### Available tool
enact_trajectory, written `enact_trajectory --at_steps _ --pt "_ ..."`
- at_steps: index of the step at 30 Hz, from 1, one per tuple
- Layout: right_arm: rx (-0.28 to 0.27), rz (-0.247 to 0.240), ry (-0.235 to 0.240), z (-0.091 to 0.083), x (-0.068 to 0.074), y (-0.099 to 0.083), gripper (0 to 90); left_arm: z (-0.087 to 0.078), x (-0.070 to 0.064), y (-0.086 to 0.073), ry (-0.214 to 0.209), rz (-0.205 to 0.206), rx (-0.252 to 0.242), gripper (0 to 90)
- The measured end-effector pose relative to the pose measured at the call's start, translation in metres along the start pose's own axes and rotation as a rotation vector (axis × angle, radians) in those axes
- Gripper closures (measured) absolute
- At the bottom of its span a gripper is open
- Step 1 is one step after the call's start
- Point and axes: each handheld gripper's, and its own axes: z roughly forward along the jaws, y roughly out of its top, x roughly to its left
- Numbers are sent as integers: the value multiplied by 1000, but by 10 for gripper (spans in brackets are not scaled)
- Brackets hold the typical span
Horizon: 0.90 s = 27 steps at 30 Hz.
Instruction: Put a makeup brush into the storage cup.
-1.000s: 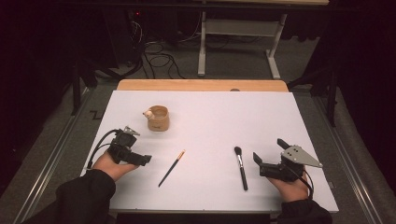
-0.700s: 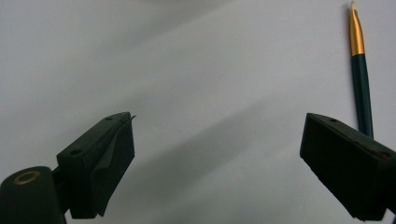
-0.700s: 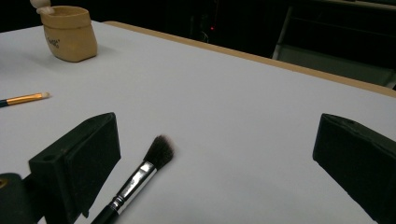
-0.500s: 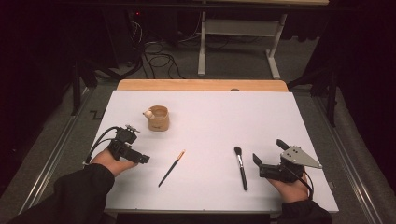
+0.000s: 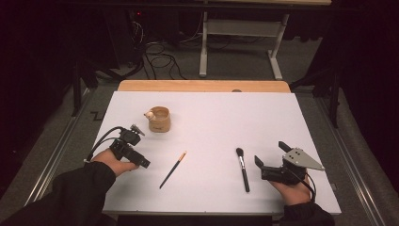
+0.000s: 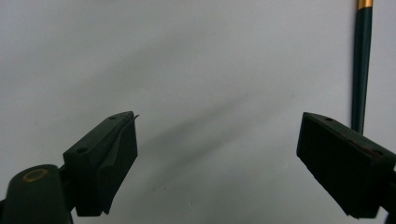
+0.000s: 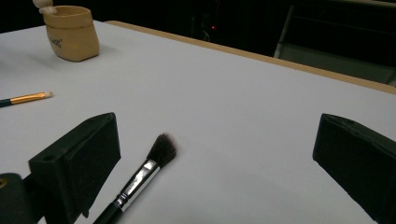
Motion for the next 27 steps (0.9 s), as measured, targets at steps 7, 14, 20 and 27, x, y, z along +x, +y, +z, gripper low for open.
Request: enact_trajectory --at_steps 7,14,20,27 --pt "0 5 6 0 1 0 12 -1 -3 2 -4 -1 32 138" --pt "1 4 7 0 1 0 13 2 -15 6 -7 38 52 146" --pt "1 6 7 -1 1 0 12 2 -32 9 -19 71 38 162" --pt "1 3 8 -1 1 0 12 5 -43 11 -28 98 40 166"
